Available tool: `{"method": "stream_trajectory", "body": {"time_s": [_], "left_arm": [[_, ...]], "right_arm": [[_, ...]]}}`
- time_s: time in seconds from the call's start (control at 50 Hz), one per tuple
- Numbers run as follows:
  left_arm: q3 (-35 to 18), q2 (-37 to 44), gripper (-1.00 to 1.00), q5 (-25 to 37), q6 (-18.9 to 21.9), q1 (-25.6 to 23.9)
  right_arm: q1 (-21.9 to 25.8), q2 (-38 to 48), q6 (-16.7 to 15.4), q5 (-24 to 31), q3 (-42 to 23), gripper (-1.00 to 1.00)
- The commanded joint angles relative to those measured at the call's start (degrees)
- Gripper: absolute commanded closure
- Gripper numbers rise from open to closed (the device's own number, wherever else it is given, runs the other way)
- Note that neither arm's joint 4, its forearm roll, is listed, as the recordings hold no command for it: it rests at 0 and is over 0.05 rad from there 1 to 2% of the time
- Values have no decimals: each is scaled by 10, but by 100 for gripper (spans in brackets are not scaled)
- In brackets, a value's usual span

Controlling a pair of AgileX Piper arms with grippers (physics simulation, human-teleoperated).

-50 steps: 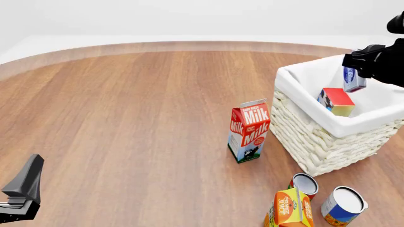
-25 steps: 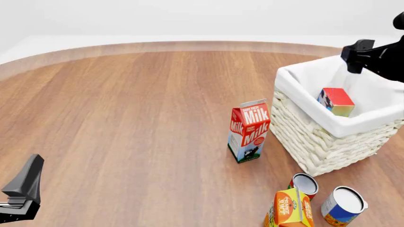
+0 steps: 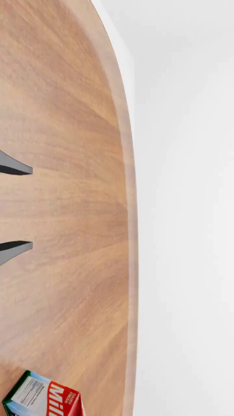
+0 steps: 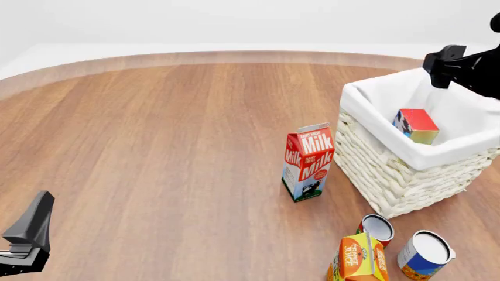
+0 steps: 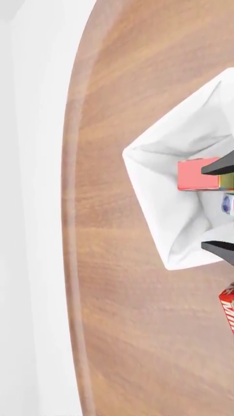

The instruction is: Pick up the cream cheese box and the butter, and put them in the basket.

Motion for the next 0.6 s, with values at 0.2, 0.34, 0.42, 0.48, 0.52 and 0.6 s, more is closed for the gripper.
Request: {"method": "stream_trajectory", "body": {"time_s": [0.2, 0.34, 0.42, 0.48, 0.52, 0.6], "left_arm": [[0, 0, -100, 0, 0, 0], [0, 0, -100, 0, 0, 0], [0, 0, -100, 0, 0, 0], [0, 0, -100, 0, 0, 0], [0, 0, -100, 0, 0, 0], [0, 0, -100, 0, 0, 0]], "right_arm": [[28, -46, 4, 61, -44, -100], [45, -78, 0, 96, -64, -100], [53, -95, -2, 114, -77, -100], [59, -105, -2, 137, -100, -100], [61, -109, -2, 133, -92, -100], [72, -130, -3, 146, -97, -100]]}}
